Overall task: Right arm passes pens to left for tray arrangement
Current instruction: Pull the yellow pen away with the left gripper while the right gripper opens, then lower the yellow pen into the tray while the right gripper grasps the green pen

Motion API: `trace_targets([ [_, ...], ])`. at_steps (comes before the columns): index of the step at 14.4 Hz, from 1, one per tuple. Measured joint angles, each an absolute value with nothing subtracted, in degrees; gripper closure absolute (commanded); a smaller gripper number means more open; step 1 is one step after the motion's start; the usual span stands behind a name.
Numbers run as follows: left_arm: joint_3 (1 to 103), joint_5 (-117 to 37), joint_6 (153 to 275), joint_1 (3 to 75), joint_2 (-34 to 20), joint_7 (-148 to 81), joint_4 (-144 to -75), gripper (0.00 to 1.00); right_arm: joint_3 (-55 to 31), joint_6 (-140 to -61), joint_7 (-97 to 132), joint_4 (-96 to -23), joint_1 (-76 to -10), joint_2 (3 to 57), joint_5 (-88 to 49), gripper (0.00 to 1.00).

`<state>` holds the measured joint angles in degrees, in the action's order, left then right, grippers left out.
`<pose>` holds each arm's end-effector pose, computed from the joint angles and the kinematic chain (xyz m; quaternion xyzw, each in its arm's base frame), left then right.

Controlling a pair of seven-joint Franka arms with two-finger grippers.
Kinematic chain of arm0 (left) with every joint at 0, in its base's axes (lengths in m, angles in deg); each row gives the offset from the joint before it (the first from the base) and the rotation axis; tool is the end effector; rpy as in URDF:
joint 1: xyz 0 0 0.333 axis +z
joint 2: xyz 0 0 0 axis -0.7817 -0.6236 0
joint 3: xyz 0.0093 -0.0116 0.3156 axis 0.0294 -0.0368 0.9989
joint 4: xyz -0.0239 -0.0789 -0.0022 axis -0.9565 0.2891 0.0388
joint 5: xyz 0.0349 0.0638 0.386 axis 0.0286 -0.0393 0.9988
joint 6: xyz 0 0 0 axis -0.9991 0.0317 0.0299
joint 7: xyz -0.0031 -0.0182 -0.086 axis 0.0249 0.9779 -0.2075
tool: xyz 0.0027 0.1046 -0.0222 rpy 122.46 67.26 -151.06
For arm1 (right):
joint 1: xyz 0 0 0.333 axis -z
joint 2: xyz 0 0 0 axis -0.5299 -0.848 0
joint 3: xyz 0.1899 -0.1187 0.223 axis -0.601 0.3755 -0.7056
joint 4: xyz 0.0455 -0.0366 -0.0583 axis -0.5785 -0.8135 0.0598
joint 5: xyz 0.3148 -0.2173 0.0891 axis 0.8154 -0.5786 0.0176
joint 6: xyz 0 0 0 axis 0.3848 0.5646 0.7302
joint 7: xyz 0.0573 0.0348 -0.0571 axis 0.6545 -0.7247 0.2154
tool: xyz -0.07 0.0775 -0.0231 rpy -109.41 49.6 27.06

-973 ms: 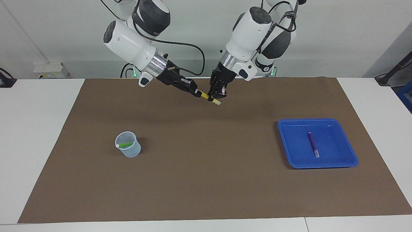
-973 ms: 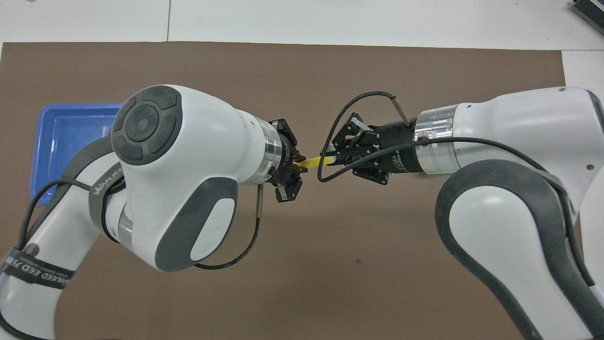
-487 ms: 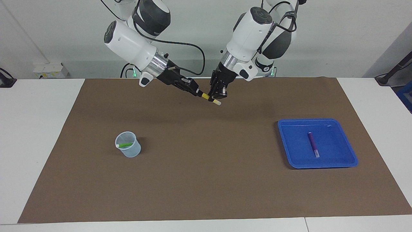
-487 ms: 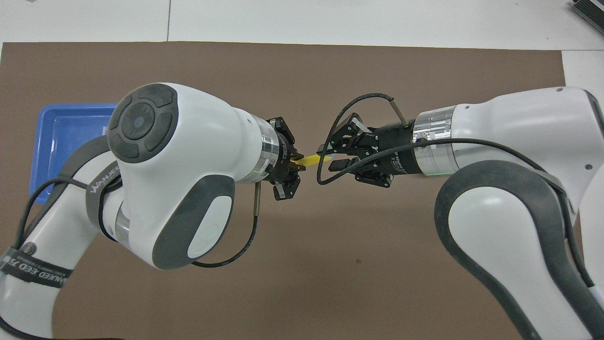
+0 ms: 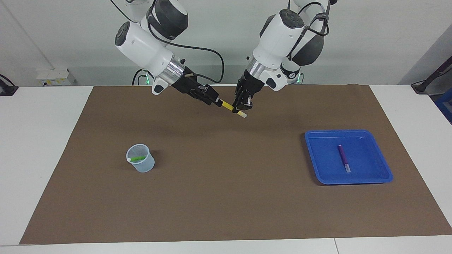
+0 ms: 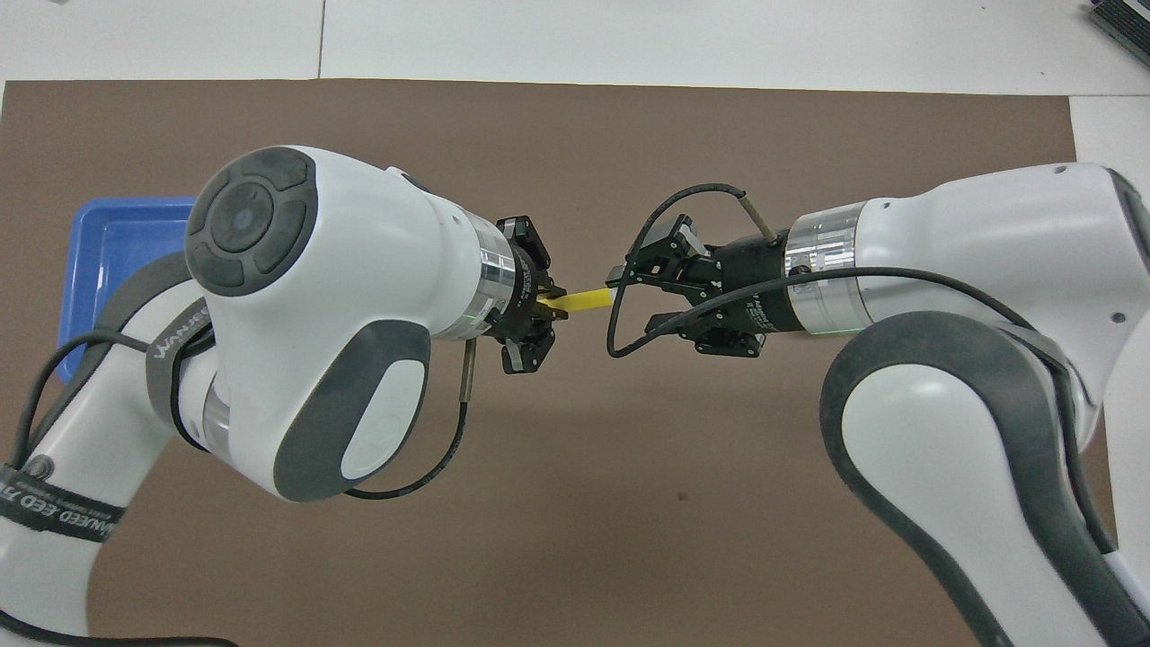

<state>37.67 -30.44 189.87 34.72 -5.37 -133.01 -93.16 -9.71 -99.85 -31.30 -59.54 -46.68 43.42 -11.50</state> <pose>0.5142 -0.3587 0.5611 0.7186 0.6700 -0.1146 0.1469 0.5491 0.2316 0.5501 -0.8995 0.2912 0.0751 0.3170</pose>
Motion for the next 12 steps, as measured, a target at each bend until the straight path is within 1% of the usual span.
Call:
trace_targets([
  [3,37.73,-30.31,184.97,37.72,-5.17,-121.73,-93.17,1.00,-9.39,-96.50,-25.43,-59.08,-45.19,43.43,-17.06,0.28],
  [5,37.78,-30.28,181.79,40.68,-4.87,-113.39,-93.16,1.00,-9.18,-93.91,-18.52,-58.91,-42.75,43.44,-20.93,0.28],
  [7,37.83,-30.17,179.90,43.31,-4.61,-105.58,-93.20,1.00,-9.01,-92.28,-11.18,-58.95,-40.70,43.43,-27.78,0.28],
  [10,37.97,-29.93,178.96,47.48,-3.97,-92.06,-94.58,1.00,-8.89,-91.86,2.30,-59.89,-38.02,43.38,-36.45,0.28],
  [12,38.06,-29.92,178.91,50.78,-3.31,-84.04,-96.20,1.00,-8.79,-92.20,12.77,-60.53,-34.95,42.68,-39.82,0.28],
])
